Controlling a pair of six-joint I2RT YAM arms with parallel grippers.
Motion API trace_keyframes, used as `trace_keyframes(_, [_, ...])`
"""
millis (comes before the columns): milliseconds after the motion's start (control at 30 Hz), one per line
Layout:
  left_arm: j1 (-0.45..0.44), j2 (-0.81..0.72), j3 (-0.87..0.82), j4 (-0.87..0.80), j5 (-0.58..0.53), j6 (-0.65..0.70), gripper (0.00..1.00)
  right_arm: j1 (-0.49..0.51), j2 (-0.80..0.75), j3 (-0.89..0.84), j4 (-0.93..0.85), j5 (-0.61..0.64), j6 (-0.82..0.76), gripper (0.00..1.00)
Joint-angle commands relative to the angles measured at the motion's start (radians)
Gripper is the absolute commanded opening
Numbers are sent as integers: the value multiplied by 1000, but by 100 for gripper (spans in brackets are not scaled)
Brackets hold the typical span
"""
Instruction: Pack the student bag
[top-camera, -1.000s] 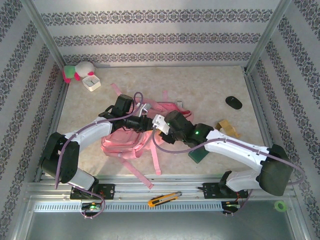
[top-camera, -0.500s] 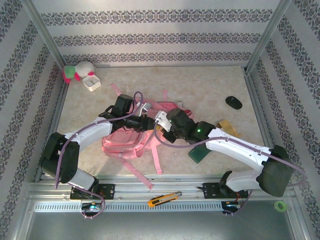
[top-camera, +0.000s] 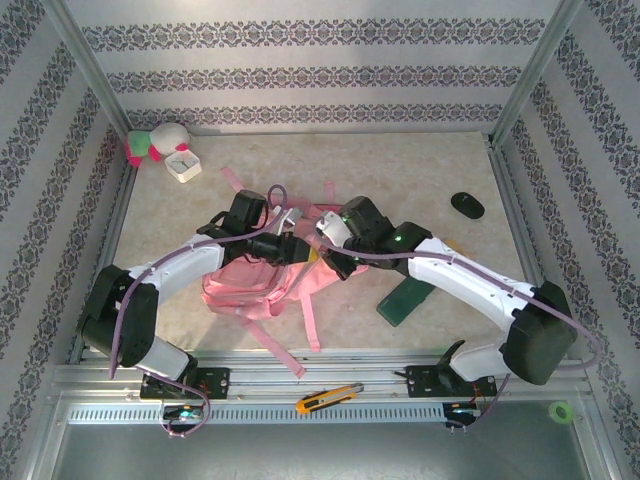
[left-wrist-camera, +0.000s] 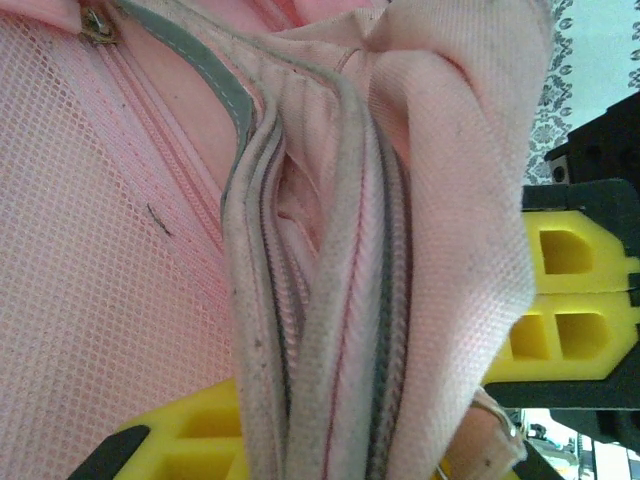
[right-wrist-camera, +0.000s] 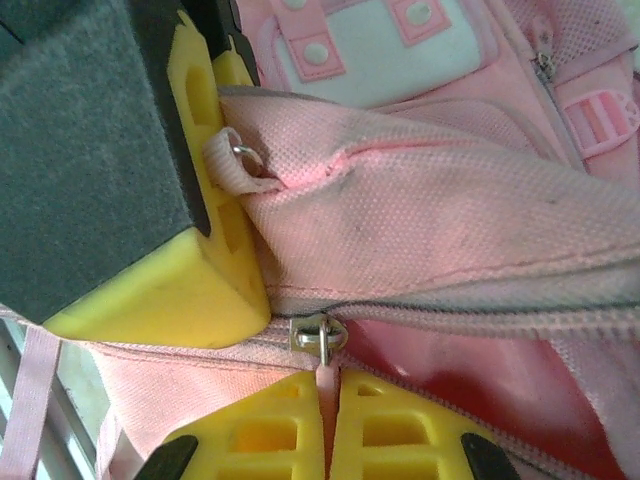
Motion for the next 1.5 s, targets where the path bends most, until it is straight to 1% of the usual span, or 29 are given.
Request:
trace_keyframes(0, [17,-34,30,-190,-2,82,0,-34,3,45,-123,3,4,0])
trace_keyframes(100, [34,-37,63,-331,-94,217,0,-107,-16,74,-190,-59,31,0])
trace_keyframes(200, [44,-41,97,-436,-211,328,0,-148,-22,96,-259,-129,-7,0])
trace_keyframes(300, [44,-69,94,-462,-297,403,0,-158,-23,104,-291,-139,-44,0])
trace_keyframes(400, [44,-133,62,-443,-352,487,0,-168,-12,102,-280,-226,-33,0])
trace_keyframes(467, [45,-188,35,-422,-392,547,4,-166,3,92,-246,-300,7,0])
trace_keyframes(533, [46,-255,-6,-382,-432,598,11,-157,26,72,-190,-360,72,0])
trace_keyframes(567, [44,-281,-27,-359,-455,610,17,-147,36,61,-165,-374,103,0])
trace_keyframes(633, [45,-342,-69,-313,-514,602,33,-120,55,40,-112,-388,155,0])
trace_keyframes(667, [46,-361,-85,-300,-525,595,40,-108,63,30,-91,-391,180,0])
trace_keyframes(733, [45,-398,-106,-288,-499,585,54,-92,68,-1,-34,-403,249,0])
trace_keyframes(800, [44,-425,-124,-279,-457,587,61,-90,69,-25,12,-428,321,0])
trace_keyframes(867, [43,-454,-149,-252,-422,619,65,-89,63,-51,55,-458,376,0])
trace_keyframes(1000, [36,-527,-241,-112,-317,751,67,-86,23,-101,98,-492,435,0])
trace_keyframes(1100, [25,-541,-294,24,-287,817,67,-85,-2,-121,103,-498,457,0])
trace_keyframes(1167, [9,-504,-275,43,-259,851,68,-84,-8,-130,108,-516,471,0])
trace_keyframes(1200, [-3,-482,-256,24,-245,873,68,-82,-7,-132,108,-527,473,0])
trace_keyframes(1233, [-21,-454,-229,-12,-235,918,70,-81,-10,-133,108,-535,476,0])
trace_keyframes(1267, [-44,-429,-207,-46,-239,957,73,-78,-11,-135,111,-540,481,0])
trace_keyframes(1300, [-64,-408,-189,-60,-251,981,74,-77,-13,-136,115,-546,484,0])
trace_keyframes(1400, [-113,-352,-174,-31,-295,1003,74,-73,-19,-137,121,-555,493,0])
trace_keyframes(1433, [-122,-335,-174,-10,-306,1002,71,-73,-20,-137,121,-560,494,0])
trace_keyframes(1467, [-126,-318,-179,12,-321,994,65,-74,-21,-135,122,-565,493,0])
